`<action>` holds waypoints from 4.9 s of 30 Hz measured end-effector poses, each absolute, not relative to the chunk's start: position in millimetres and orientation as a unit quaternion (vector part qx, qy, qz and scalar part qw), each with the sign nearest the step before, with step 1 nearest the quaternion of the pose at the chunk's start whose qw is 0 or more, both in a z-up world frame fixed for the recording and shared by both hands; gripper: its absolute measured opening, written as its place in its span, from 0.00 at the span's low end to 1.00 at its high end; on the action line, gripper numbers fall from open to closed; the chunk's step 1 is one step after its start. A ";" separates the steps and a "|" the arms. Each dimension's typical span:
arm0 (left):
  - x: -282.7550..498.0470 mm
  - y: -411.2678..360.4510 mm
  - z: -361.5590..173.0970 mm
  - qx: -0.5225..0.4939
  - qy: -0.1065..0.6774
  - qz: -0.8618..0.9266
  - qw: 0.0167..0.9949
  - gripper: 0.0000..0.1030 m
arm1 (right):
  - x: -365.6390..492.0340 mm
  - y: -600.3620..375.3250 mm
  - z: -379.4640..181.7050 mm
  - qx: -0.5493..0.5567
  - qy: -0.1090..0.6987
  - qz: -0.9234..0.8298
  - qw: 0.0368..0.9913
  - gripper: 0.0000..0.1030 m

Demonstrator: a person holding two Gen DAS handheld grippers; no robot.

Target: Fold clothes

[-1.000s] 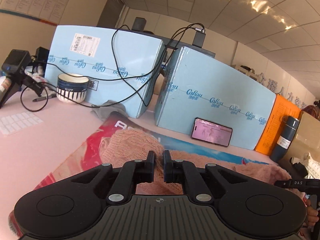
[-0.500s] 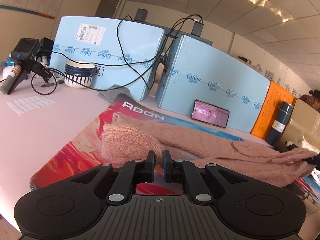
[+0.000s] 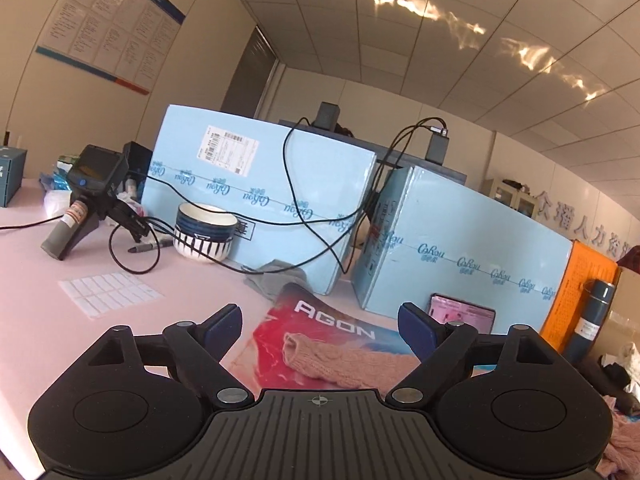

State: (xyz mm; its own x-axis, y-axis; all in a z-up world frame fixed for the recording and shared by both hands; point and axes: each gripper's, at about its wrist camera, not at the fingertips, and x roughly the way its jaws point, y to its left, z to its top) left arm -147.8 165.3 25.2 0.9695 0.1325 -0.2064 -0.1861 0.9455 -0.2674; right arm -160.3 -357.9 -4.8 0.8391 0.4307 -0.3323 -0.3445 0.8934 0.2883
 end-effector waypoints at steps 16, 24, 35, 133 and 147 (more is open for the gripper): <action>16.7 157.7 -21.4 -0.070 0.345 0.071 0.933 0.88 | 26.7 -383.0 -18.5 0.151 0.295 -0.046 0.942 0.94; 24.8 116.5 -24.2 0.120 0.314 0.012 0.942 0.19 | 65.7 -352.7 -32.4 0.076 0.330 -0.051 0.940 0.21; 80.1 123.5 -18.8 0.125 0.291 0.063 0.946 0.21 | 95.7 -334.8 -20.1 0.020 0.273 -0.091 0.958 0.08; 7.1 -100.5 -31.5 0.092 0.299 -0.284 0.907 0.64 | 31.0 -361.7 -26.5 0.210 0.269 -0.009 0.940 0.72; -50.3 -47.5 14.3 -0.003 0.159 -0.161 0.974 0.21 | 20.8 -361.6 -20.5 0.226 0.246 0.028 0.942 0.72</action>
State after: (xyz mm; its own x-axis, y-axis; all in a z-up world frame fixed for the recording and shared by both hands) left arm -50.3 -47.5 14.3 0.8975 -0.3144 -0.3094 0.3123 0.9482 -0.0576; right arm 20.8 -361.7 -20.5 0.8773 0.1645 -0.4508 0.0580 0.8961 0.4400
